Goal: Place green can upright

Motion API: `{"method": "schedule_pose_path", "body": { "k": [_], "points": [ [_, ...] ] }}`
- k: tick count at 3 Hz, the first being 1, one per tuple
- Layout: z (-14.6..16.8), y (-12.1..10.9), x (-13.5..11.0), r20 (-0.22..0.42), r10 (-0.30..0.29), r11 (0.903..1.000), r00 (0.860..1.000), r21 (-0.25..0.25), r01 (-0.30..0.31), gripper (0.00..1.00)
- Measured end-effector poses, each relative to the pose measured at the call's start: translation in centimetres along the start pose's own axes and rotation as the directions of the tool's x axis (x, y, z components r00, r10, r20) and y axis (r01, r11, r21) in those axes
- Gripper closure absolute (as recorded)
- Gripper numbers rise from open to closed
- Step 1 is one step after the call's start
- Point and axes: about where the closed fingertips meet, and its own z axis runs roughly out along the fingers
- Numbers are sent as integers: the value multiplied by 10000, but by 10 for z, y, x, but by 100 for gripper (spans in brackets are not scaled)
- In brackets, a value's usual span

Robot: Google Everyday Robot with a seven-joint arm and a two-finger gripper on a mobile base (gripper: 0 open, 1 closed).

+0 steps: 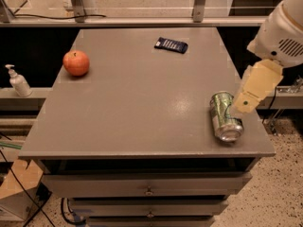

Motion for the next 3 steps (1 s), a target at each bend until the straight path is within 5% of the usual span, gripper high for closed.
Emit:
{"method": "schedule_pose_path", "body": {
  "k": [1, 3],
  "points": [
    [27, -9, -7, -407, 1128, 9933, 9928, -192, -1137, 0],
    [44, -14, 1, -877, 1815, 9828, 9795, -169, -1836, 0]
  ]
}}
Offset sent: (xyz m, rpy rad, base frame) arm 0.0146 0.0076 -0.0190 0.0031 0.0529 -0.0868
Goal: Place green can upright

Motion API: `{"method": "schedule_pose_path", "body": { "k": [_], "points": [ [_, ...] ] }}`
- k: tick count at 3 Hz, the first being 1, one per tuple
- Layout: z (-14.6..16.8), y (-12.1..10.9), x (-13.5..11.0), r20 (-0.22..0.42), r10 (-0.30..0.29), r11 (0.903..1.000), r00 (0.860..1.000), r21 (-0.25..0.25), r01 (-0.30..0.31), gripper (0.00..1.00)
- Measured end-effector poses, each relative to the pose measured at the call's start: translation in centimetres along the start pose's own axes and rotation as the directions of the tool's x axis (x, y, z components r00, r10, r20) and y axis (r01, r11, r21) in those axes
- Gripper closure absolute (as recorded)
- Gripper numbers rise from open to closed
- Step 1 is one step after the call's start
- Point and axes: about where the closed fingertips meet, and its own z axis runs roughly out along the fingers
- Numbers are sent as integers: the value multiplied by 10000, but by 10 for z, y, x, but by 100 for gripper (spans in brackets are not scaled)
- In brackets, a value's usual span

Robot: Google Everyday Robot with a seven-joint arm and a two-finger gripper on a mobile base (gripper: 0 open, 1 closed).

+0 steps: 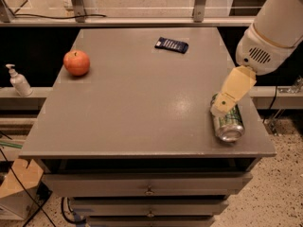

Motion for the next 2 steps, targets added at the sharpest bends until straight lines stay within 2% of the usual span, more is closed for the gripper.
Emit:
{"method": "schedule_pose_path", "body": {
  "k": [2],
  "points": [
    [45, -11, 23, -1351, 880, 9960, 9869, -2, -888, 0]
  ]
}}
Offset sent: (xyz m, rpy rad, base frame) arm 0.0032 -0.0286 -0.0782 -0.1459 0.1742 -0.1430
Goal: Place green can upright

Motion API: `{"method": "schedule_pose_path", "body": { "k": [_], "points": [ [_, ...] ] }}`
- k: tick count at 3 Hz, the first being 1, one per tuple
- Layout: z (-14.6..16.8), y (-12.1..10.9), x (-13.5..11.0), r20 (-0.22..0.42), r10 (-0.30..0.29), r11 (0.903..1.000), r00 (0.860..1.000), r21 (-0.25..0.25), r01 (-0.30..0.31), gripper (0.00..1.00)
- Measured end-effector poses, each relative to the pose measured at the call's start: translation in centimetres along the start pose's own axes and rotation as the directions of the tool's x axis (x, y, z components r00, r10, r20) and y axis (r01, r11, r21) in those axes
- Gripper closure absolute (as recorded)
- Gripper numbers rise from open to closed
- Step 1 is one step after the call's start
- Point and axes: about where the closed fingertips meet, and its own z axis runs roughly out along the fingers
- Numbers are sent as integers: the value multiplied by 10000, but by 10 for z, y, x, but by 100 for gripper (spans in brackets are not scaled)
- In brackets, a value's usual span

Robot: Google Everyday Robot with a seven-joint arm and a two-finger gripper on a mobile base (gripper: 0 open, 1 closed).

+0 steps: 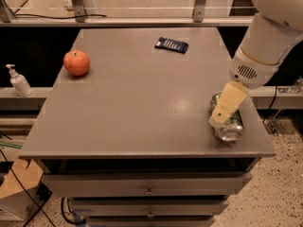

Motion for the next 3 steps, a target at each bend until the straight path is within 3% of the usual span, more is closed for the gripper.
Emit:
{"method": "schedule_pose_path", "body": {
  "k": [2, 3],
  "points": [
    [32, -3, -2, -323, 397, 9975, 9987, -571, -415, 0],
    [44, -4, -7, -507, 472, 9959, 9976, -749, -510, 17]
  ]
}}
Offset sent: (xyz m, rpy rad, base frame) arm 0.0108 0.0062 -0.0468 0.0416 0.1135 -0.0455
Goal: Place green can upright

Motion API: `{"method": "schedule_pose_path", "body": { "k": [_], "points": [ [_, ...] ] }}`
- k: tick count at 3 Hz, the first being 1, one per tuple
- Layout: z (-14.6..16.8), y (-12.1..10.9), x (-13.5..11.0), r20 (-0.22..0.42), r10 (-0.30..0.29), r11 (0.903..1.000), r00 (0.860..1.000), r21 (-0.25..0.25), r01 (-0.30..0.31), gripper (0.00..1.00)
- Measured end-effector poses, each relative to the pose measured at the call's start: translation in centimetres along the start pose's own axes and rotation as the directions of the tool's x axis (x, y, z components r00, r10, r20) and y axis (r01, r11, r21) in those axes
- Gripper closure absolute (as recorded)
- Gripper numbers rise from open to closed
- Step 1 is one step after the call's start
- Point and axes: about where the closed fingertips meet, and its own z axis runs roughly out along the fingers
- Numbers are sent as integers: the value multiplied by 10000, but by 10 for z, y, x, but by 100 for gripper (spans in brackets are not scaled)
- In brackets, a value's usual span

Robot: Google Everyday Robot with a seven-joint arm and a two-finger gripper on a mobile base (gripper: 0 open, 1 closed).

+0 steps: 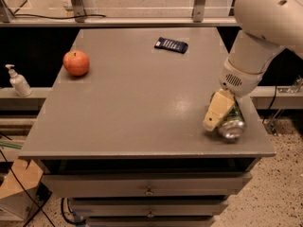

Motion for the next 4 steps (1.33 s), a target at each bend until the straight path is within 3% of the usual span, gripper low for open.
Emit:
{"method": "schedule_pose_path", "body": {
  "k": [2, 3, 4],
  "points": [
    [-8, 1, -4, -48, 128, 9997, 9999, 191, -127, 64],
    [-35, 6, -10, 871, -255, 9988, 9959, 449, 217, 87],
    [-56, 9, -15, 1887, -759, 9963, 9791, 543, 667, 100]
  ]
}}
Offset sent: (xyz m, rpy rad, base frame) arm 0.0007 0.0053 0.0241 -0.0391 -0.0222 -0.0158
